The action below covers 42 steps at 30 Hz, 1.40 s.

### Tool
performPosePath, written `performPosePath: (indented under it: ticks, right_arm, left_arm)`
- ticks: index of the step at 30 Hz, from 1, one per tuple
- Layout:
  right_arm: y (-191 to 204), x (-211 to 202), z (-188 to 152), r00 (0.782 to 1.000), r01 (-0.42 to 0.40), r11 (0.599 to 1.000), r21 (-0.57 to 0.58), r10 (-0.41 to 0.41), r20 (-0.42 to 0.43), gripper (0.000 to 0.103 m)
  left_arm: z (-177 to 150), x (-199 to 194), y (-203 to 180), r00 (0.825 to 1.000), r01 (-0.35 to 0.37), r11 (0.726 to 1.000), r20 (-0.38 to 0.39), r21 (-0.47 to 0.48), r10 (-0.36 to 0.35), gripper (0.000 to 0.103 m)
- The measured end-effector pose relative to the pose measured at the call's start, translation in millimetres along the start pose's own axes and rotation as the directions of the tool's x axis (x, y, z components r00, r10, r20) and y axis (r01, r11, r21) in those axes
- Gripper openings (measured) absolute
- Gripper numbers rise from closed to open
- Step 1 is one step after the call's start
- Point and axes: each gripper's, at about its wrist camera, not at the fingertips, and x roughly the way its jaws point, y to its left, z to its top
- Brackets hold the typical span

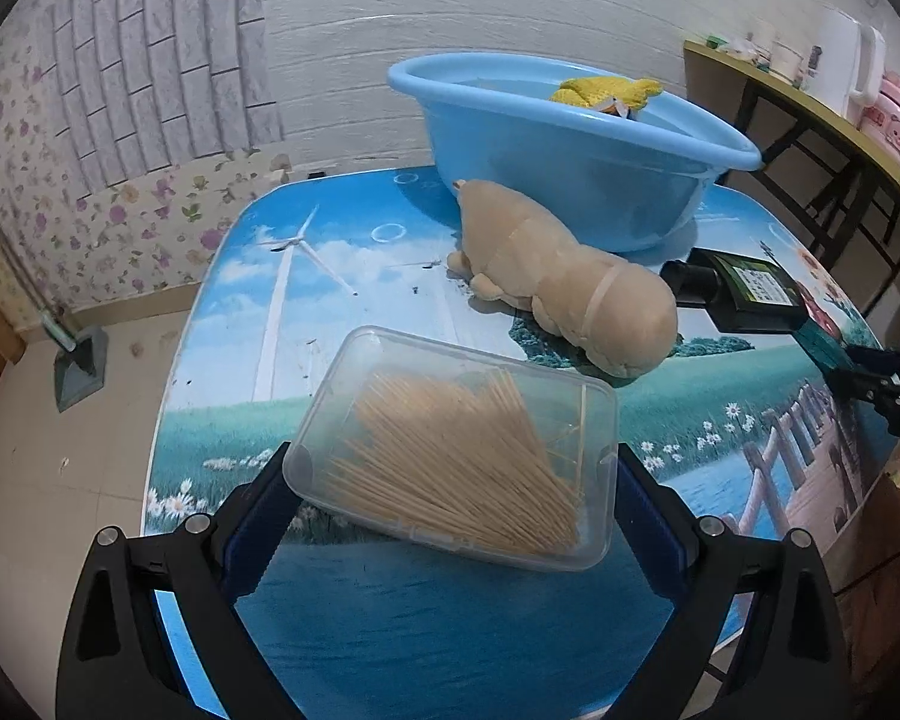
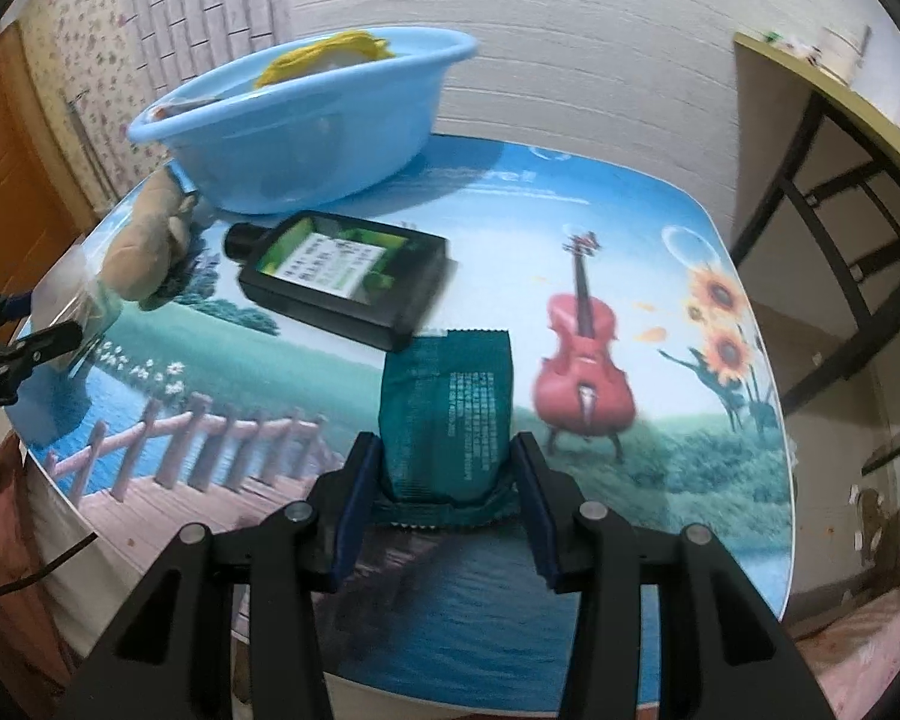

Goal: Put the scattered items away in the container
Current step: 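Carry the toothpick box and green pack over the blue basin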

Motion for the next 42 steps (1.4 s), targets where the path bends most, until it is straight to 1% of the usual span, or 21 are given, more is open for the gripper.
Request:
performPosePath:
  ticks: [5, 9, 15, 17, 19, 20, 22, 23, 26, 28, 30, 33, 37, 42]
  right_arm:
    - [6, -1, -2, 1.0, 0.002, 1.0, -0.008, -0.002, 0.012, 0.045]
    - [11, 1, -2, 1.0, -0.005, 1.0, -0.015, 0.005, 0.025, 0.047]
    - [12, 3, -2, 0.998, -0.012, 1.0, -0.013, 0.012, 0.056, 0.05]
    - [12, 4, -2, 0.998, -0.011, 1.0, -0.011, 0.012, 0.067, 0.051]
    - [12, 4, -1, 0.997, -0.01, 1.0, -0.009, 0.011, 0.073, 0.051]
    - [12, 4, -1, 0.997, -0.01, 1.0, -0.011, 0.011, 0.075, 0.05]
    - [12, 3, -1, 0.997, -0.011, 1.0, -0.01, 0.011, 0.079, 0.045]
    - [12, 3, -1, 0.997, -0.013, 1.0, -0.007, 0.014, 0.078, 0.045]
    - [10, 2, -1, 0.997, -0.024, 1.0, 0.003, 0.024, 0.079, 0.045]
    - [9, 0, 0, 0.996, -0.03, 1.0, 0.008, 0.029, 0.083, 0.045]
    - [9, -4, 1, 0.996, -0.032, 0.999, 0.008, 0.031, 0.085, 0.045]
    - [8, -13, 6, 0.994, -0.035, 0.999, 0.008, 0.034, 0.108, 0.045]
    - [9, -28, 16, 0.988, -0.054, 0.999, 0.003, 0.053, 0.148, 0.045]
    - [11, -43, 33, 0.979, -0.072, 0.997, -0.004, 0.071, 0.193, 0.045]
  left_arm:
    - [-6, -1, 0, 0.999, -0.039, 0.998, -0.004, -0.045, 0.039, 0.097]
    - [-11, -3, 1, 1.0, -0.028, 0.996, 0.001, -0.083, 0.028, 0.097]
    - [-10, -1, 1, 1.0, -0.028, 0.997, 0.004, -0.074, 0.029, 0.098]
    - [-11, 3, -1, 0.999, -0.035, 0.997, -0.005, -0.063, 0.035, 0.1]
    - [-13, 5, -4, 0.999, -0.05, 0.998, 0.007, -0.037, 0.05, 0.101]
    - [-13, 5, -4, 0.999, -0.045, 0.998, 0.013, -0.034, 0.045, 0.101]
    - [-13, 5, -4, 0.999, -0.04, 0.999, 0.012, -0.037, 0.041, 0.101]
    - [-13, 3, -3, 0.999, -0.037, 0.998, 0.015, -0.041, 0.038, 0.097]
    - [-12, -3, 1, 0.999, -0.024, 0.998, 0.036, -0.062, 0.026, 0.097]
    - [-9, -9, 4, 0.998, -0.033, 0.997, 0.056, -0.075, 0.037, 0.097]
    - [-5, -13, 6, 0.998, -0.038, 0.996, 0.053, -0.085, 0.043, 0.097]
    - [2, -24, 9, 0.996, -0.036, 0.995, 0.075, -0.097, 0.044, 0.097]
    - [15, -38, 12, 0.993, -0.063, 0.992, 0.096, -0.105, 0.074, 0.097]
    - [34, -54, 15, 0.987, -0.062, 0.99, 0.14, -0.13, 0.08, 0.097]
